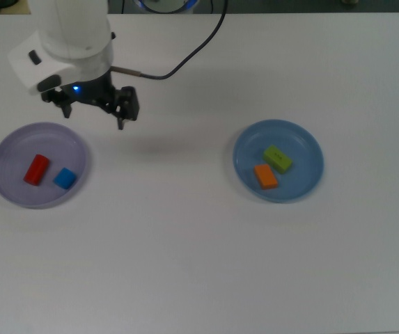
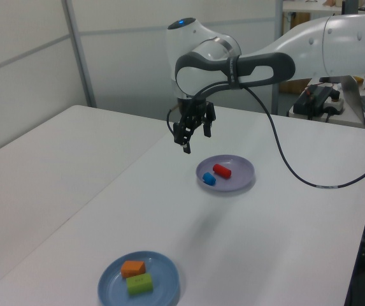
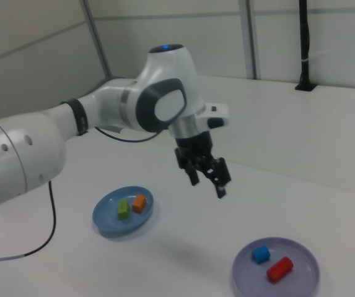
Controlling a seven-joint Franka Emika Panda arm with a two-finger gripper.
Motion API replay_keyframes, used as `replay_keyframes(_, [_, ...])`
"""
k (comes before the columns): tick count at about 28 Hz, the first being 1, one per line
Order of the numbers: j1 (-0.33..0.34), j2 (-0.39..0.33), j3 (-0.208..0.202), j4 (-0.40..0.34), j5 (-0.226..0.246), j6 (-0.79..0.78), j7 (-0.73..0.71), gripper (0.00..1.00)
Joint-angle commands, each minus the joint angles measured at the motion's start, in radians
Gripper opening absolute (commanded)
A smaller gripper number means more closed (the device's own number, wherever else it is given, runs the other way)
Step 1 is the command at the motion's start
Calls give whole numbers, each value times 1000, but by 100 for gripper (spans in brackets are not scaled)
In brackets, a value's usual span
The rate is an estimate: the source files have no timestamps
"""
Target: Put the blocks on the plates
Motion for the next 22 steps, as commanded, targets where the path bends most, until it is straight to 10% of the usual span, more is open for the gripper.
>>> replay_keyframes(1, [6, -25, 10, -10, 45, -44, -21, 100])
replay_keyframes(22, [104, -19, 22, -14, 62, -88, -15, 100])
